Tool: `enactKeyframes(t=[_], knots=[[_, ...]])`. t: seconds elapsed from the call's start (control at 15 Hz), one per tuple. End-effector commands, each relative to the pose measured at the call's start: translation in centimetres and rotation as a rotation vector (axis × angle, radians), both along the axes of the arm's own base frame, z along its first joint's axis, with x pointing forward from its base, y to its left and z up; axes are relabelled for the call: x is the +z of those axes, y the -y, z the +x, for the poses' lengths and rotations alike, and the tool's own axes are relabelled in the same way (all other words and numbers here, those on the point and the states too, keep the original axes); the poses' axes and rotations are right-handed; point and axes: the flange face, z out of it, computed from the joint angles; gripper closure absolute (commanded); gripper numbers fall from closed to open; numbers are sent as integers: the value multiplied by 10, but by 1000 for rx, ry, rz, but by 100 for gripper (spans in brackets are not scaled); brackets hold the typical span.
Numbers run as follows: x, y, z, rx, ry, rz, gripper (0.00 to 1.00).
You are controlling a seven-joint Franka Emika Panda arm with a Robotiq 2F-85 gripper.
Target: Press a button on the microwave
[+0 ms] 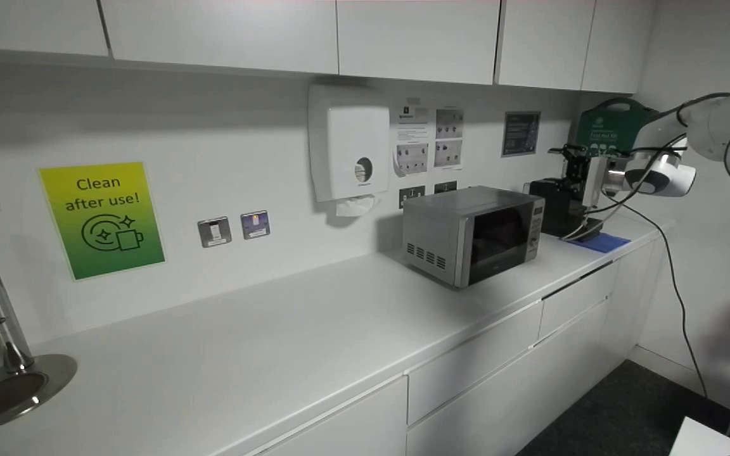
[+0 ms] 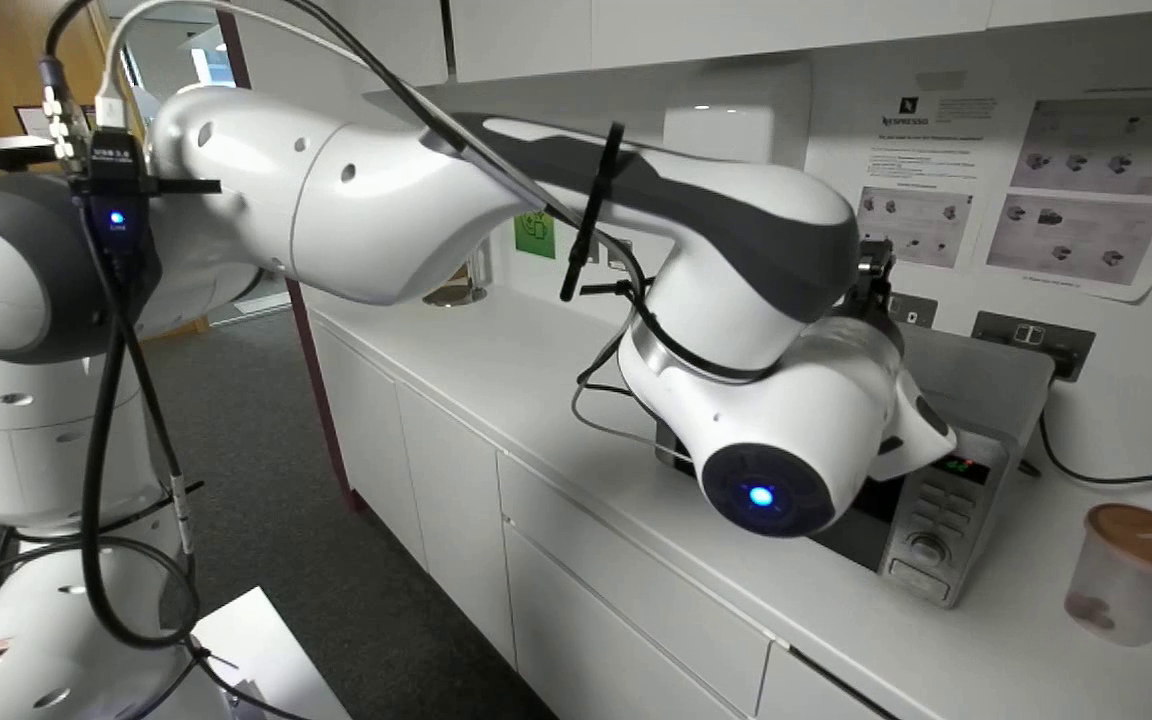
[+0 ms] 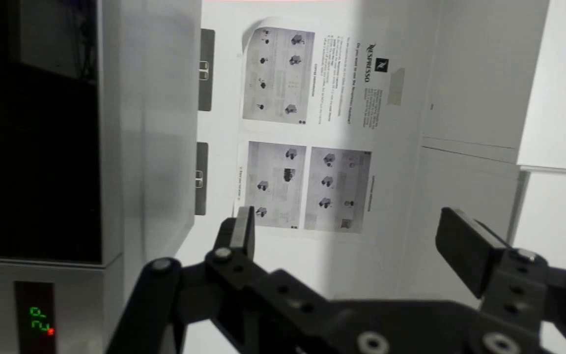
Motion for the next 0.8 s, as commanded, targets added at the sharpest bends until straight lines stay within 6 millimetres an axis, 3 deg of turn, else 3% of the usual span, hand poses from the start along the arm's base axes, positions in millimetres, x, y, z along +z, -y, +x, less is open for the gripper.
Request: enactKeyframes(t=[0.0,0.27,0.73], knots=[[-32,7,-8,6,-6,10,0],[-54,22,-7,16,-18,19,0],[-67,51,-30,15,3,4,0]])
